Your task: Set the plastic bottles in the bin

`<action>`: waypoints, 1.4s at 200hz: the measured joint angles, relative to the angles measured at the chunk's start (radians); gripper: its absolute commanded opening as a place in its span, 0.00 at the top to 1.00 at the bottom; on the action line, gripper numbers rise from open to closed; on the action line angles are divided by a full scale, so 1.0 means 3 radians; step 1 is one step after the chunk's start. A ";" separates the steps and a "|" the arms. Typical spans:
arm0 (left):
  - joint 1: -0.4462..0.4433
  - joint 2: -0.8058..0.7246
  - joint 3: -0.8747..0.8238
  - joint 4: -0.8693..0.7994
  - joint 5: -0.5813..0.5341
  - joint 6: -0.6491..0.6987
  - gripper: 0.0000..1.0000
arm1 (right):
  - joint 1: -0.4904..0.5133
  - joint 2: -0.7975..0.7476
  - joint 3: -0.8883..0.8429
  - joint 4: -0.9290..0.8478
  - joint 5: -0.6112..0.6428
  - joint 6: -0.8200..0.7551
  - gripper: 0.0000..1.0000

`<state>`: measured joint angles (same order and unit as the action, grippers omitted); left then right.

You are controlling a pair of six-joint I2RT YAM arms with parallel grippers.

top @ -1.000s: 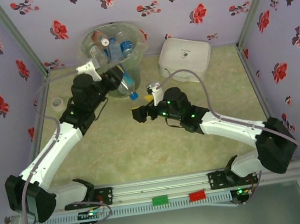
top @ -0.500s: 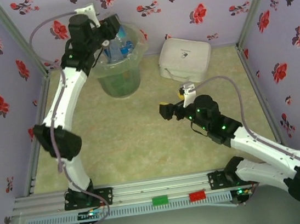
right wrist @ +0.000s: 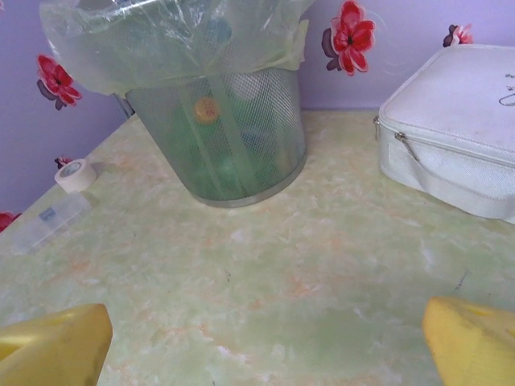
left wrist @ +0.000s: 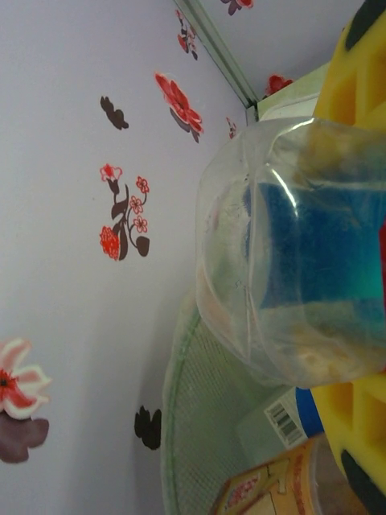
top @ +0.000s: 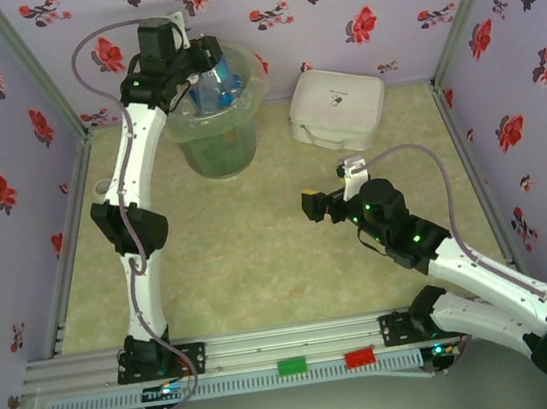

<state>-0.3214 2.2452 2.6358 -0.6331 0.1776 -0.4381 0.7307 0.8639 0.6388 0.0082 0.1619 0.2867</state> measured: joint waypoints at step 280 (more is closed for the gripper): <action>-0.0491 -0.0551 -0.0776 0.0725 0.0498 0.0039 0.14 | -0.0080 0.0084 -0.0052 -0.0136 0.0511 0.0020 0.00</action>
<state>-0.4686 2.0800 2.4031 -0.4156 0.3271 -0.4263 0.7067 0.8890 0.6231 -0.0326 0.3153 0.2928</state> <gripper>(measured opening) 0.864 0.996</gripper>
